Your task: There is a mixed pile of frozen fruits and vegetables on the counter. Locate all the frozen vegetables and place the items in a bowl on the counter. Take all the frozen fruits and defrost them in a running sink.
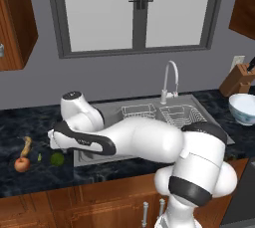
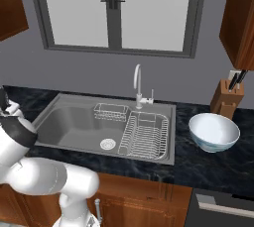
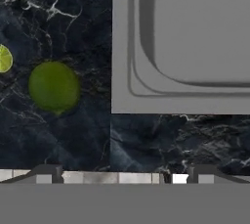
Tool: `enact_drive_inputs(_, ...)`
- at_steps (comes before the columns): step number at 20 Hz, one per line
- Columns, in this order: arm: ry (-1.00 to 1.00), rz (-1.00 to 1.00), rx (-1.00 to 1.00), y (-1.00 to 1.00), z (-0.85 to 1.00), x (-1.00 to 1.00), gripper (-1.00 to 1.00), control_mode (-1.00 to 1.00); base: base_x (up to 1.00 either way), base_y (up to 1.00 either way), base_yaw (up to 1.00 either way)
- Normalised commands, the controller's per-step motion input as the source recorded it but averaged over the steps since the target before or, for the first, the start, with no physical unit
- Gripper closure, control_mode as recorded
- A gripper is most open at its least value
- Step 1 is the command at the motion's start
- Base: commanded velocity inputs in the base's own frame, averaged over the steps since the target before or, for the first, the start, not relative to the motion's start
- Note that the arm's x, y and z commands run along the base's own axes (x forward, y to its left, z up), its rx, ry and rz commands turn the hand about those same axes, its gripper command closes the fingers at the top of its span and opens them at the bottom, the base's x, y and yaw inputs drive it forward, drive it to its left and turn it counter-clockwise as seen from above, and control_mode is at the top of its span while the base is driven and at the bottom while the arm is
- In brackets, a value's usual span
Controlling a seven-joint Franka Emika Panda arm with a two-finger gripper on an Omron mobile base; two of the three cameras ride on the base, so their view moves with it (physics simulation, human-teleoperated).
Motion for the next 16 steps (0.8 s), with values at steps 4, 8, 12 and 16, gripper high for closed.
enact_drive_inputs(4,0.03,-0.09,-0.03,0.43,-0.03,0.25,-1.0,-1.0,0.0,0.0,0.0)
enact_drive_inputs(8,0.1,-0.02,-0.08,0.28,0.0,0.29,-1.0,-1.0,0.0,0.0,0.0)
enact_drive_inputs(12,0.13,0.0,-0.08,0.19,0.0,0.34,-1.0,-1.0,0.0,0.0,0.0)
enact_drive_inputs(16,0.17,0.0,-0.1,0.31,0.0,0.33,-1.0,-1.0,0.0,0.0,0.0)
